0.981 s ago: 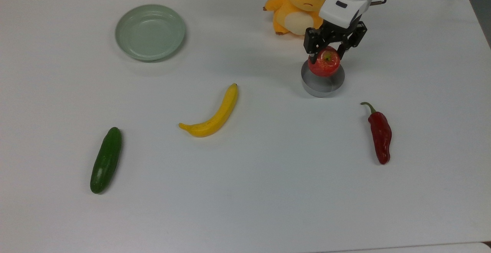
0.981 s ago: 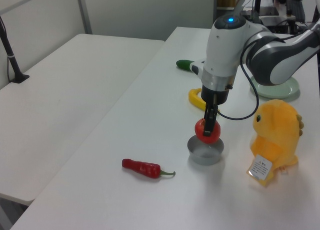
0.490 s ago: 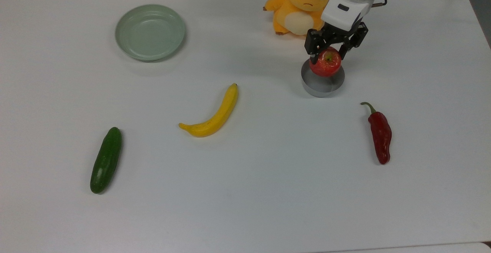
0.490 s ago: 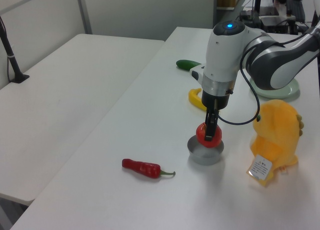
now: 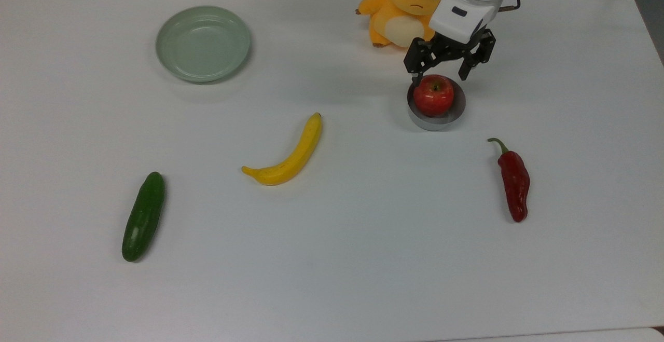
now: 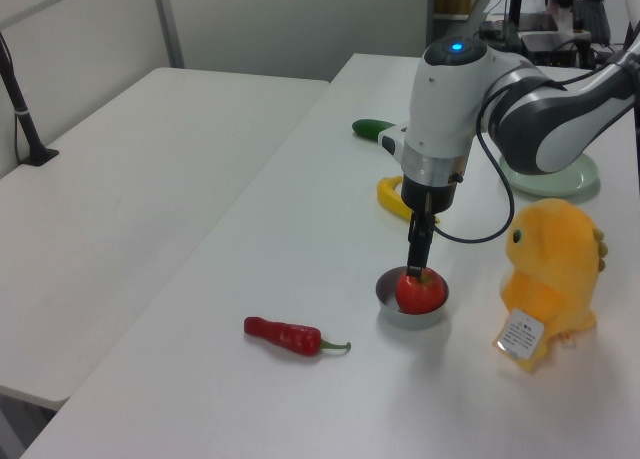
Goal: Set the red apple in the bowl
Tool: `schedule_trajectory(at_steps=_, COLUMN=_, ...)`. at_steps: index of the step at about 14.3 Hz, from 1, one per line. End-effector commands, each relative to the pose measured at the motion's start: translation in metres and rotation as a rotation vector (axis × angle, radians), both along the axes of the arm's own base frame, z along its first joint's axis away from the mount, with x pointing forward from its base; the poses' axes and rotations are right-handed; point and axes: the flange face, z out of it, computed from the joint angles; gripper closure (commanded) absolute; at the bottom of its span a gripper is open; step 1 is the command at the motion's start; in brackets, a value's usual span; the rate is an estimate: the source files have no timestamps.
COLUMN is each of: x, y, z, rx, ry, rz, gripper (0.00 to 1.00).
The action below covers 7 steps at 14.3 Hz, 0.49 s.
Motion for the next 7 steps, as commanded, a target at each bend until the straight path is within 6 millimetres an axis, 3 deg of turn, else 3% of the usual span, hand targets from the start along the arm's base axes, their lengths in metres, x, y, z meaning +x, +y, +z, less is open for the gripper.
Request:
schedule_trajectory(at_steps=1, x=0.000, y=-0.024, z=0.031, rx=-0.052, ry=0.043, rz=-0.032, gripper=0.00)
schedule_trajectory(at_steps=4, x=0.002, y=-0.075, z=0.080, rx=-0.095, ry=0.027, rz=-0.129, gripper=0.00)
schedule_trajectory(at_steps=7, x=0.020, y=-0.147, z=0.116, rx=-0.041, ry=0.001, rz=-0.261, gripper=0.00)
